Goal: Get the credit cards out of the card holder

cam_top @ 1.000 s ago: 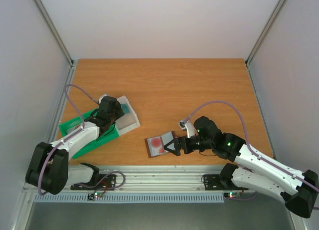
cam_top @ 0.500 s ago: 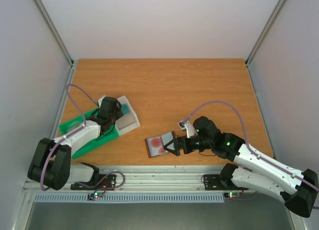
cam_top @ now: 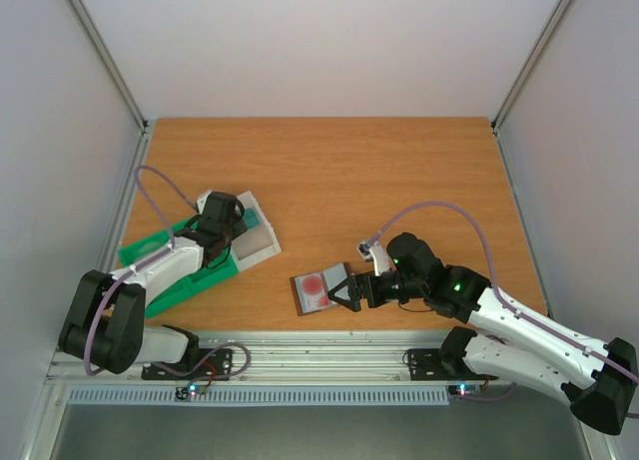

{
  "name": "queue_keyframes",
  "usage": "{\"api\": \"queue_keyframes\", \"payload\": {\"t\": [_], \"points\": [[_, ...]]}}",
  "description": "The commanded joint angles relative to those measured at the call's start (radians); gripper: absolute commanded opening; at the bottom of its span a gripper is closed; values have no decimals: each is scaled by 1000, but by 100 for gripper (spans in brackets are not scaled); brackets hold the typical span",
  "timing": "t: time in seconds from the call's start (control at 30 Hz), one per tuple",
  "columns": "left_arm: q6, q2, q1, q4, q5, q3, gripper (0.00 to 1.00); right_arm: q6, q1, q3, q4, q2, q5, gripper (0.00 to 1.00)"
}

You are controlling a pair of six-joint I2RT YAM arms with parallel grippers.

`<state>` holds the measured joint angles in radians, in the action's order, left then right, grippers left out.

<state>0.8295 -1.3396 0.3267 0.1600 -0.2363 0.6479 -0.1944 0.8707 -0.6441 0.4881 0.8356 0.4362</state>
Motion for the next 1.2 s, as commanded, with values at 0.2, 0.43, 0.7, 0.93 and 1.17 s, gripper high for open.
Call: {"api": "queue_keyframes", "payload": {"t": [0.2,0.43,0.7,0.93,1.17], "points": [[-5,-22,0,-4,-11,46,7,-2,4,-22,19,-11,-11,99],[-9,-22,1,9,-9,58,12,-2,4,-23,26,-13,-15,99],[-25,-5,0,42,-16,76,17,-7,4,-25,36,-20,-32,99],[-45,17,0,70,-12,91,23,-16,4,-22,36,-21,-8,99],[-66,55,0,143,34,119,41,-37,3,-14,47,-73,-40,98]]}}
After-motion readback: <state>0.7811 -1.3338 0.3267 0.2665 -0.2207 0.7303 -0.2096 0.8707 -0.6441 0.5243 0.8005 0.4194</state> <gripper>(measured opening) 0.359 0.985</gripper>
